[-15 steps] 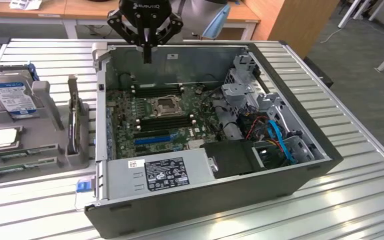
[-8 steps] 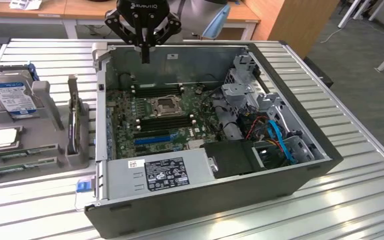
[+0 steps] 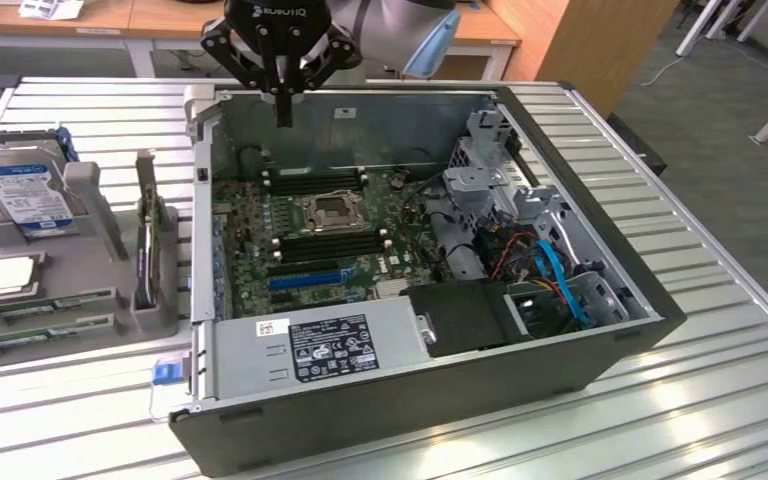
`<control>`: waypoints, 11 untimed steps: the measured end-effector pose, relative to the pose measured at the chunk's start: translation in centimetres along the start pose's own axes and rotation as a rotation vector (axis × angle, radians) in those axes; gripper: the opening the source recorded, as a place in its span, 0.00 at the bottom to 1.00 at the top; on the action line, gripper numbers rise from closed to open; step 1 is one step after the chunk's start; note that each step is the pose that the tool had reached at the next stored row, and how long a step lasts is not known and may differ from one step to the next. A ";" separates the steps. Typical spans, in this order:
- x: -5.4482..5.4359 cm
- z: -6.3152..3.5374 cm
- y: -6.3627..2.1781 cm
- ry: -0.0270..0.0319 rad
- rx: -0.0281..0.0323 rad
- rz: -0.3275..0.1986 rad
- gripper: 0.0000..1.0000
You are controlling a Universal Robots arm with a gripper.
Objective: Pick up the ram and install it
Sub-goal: 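Reach for the ram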
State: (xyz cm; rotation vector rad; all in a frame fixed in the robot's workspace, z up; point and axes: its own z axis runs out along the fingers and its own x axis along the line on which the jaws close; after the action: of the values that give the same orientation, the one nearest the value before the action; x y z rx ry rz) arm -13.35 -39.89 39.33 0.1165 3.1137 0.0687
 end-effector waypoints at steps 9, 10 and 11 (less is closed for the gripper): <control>1.0 -0.02 -0.07 -0.0001 -0.0001 0.000 0.10; 1.1 -0.02 -0.08 -0.0001 -0.0001 0.000 0.10; 1.2 -0.03 -0.09 -0.0001 -0.0001 0.000 0.10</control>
State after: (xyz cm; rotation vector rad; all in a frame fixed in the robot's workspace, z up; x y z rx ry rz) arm -14.58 -39.88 39.33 0.1166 3.1136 0.0689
